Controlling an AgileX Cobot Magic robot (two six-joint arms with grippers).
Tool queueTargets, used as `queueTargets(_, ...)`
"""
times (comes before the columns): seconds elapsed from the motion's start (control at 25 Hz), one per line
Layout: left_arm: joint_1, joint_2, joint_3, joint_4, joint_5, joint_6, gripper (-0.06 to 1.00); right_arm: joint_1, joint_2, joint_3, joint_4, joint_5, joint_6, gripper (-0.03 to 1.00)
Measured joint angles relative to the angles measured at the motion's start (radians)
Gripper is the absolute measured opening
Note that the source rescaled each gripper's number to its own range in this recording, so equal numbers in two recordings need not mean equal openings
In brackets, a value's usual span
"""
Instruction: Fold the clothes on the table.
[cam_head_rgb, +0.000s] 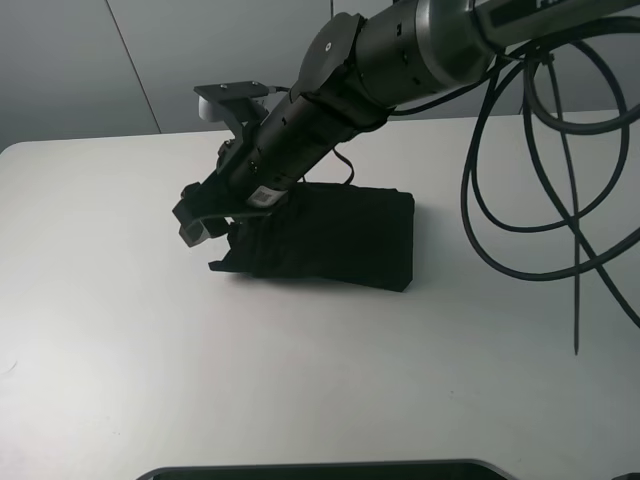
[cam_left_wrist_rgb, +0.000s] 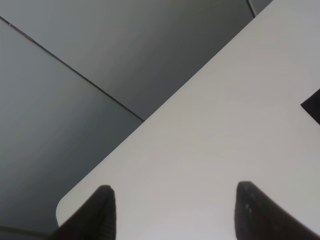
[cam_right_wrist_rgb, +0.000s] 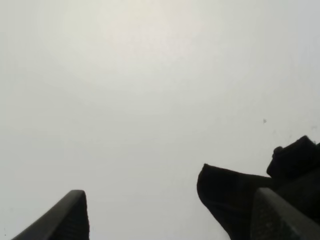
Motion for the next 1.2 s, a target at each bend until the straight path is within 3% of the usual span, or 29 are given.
queueTargets(0.2, 0.0, 0.0, 0.0, 0.0, 0.0, -0.026, 0.68, 0.0, 0.061, 0.0, 0.065, -0.028, -0.069, 0.72)
queueTargets(0.44, 0.0, 0.0, 0.0, -0.023, -0.006, -0.028, 0.68, 0.0, 0.174, -0.002, 0.277, -0.035, -0.249, 0.72)
queueTargets(0.68, 0.0, 0.0, 0.0, -0.028, -0.006, -0.028, 0.68, 0.0, 0.199, -0.011, 0.304, -0.032, -0.312, 0.72)
queueTargets(0.8, 0.0, 0.0, 0.0, -0.028, -0.011, -0.028, 0.68, 0.0, 0.176, -0.039, 0.289, 0.019, -0.316, 0.72)
queueTargets(0.88, 0.0, 0.0, 0.0, -0.028, -0.017, -0.028, 0.68, 0.0, 0.132, -0.067, 0.233, 0.065, -0.305, 0.72)
queueTargets(0.96, 0.0, -0.006, 0.0, -0.003, -0.018, -0.028, 0.68, 0.0, 0.054, -0.088, 0.108, 0.097, -0.253, 0.72)
queueTargets(1.04, 0.0, -0.025, 0.0, 0.043, -0.021, -0.028, 0.68, 0.0, -0.039, -0.096, -0.077, 0.132, -0.16, 0.72)
queueTargets(1.2, 0.0, -0.114, 0.0, 0.13, -0.023, -0.106, 0.68, 0.0, -0.247, -0.099, -0.586, 0.235, 0.142, 0.72)
